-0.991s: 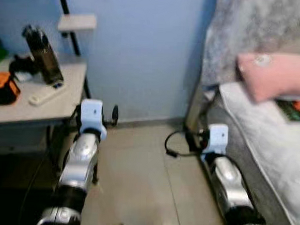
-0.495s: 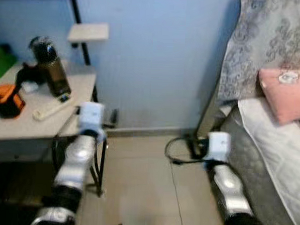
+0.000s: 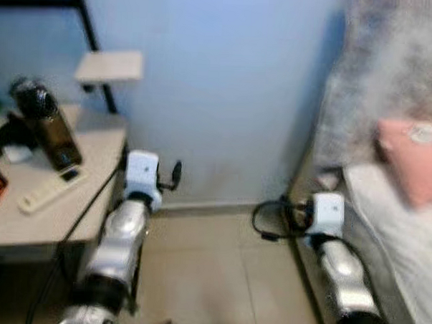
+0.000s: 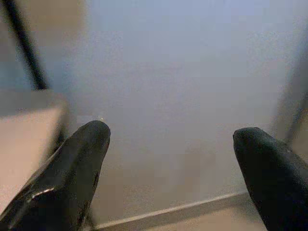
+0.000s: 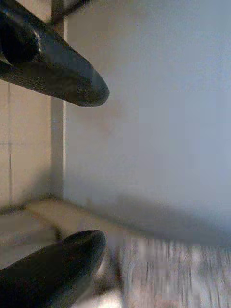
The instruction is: Clean up the room
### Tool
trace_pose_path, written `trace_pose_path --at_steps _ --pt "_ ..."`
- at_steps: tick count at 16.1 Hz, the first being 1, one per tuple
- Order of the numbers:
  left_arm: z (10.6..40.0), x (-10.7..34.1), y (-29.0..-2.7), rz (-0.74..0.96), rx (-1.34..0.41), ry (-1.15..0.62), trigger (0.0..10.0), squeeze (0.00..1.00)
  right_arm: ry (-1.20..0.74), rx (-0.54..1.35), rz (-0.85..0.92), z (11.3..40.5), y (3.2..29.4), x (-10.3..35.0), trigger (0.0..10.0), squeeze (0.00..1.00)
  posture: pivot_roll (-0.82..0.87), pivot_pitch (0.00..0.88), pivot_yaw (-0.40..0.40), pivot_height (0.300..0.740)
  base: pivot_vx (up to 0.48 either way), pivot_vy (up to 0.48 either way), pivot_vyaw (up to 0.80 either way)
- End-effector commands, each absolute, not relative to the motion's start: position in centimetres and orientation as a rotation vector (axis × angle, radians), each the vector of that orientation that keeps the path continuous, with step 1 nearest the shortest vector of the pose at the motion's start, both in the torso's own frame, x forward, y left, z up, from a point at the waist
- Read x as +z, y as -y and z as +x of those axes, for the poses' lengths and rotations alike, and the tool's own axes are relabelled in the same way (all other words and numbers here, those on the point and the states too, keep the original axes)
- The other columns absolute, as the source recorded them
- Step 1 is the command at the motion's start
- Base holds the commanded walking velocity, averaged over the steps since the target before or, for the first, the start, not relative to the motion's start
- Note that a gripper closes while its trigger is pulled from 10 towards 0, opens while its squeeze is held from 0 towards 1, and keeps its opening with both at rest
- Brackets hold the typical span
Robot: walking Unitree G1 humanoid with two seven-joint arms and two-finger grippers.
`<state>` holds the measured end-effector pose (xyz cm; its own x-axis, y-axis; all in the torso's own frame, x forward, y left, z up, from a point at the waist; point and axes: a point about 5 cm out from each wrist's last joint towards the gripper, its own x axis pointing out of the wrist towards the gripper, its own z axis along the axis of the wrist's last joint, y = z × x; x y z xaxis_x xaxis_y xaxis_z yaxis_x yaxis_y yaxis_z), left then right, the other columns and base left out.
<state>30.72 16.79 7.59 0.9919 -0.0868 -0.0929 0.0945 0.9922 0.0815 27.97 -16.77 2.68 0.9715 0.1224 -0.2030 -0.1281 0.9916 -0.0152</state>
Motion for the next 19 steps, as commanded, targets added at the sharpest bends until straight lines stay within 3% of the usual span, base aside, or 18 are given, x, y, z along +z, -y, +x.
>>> trace_pose_path --at_steps 1,3,7,10,12,14,17,19 --pt "31.0 8.1 -16.6 0.089 -0.097 -0.072 10.0 0.0 -0.175 0.118 -0.044 28.5 17.5 3.4 10.0 0.0 0.12 0.0 0.016 0.74 0.472 0.0 0.0" --pt "31.4 8.4 -16.9 0.083 -0.082 -0.066 10.0 0.0 -0.153 0.124 -0.053 29.1 17.6 4.1 10.0 0.0 0.12 0.0 0.011 0.74 0.472 0.0 0.0" --pt "31.4 8.2 -17.0 0.066 -0.066 -0.077 10.0 0.0 -0.189 0.161 -0.077 29.0 16.8 3.5 10.0 0.0 0.14 0.0 0.003 0.74 0.472 0.0 0.75" --pt "31.7 8.5 -17.7 0.073 -0.058 -0.077 10.0 0.0 -0.179 0.116 -0.053 28.8 17.2 3.5 10.0 0.0 0.15 0.0 -0.006 0.74 0.472 0.0 0.0" --pt "30.7 8.8 -17.4 0.101 -0.107 -0.051 10.0 0.0 -0.151 0.115 -0.025 27.7 17.5 3.9 10.0 0.0 0.14 0.0 -0.004 0.74 0.476 0.0 0.0" --pt "27.5 9.8 -15.6 0.103 -0.262 0.004 10.0 0.0 -0.142 0.135 0.001 23.9 18.4 4.1 10.0 0.0 0.13 0.0 -0.001 0.74 0.0 0.0 0.0" --pt "25.7 11.1 -13.8 -0.031 -0.31 0.04 10.0 0.0 -0.186 0.109 -0.023 19.9 19.1 3.3 10.0 0.0 0.12 0.0 -0.009 0.74 0.0 0.0 0.0" --pt "25.6 11.1 -13.6 -0.031 -0.302 0.042 10.0 0.0 -0.195 0.099 -0.027 19.6 19.2 3.1 10.0 0.0 0.12 0.0 -0.009 0.74 0.0 0.0 0.0"
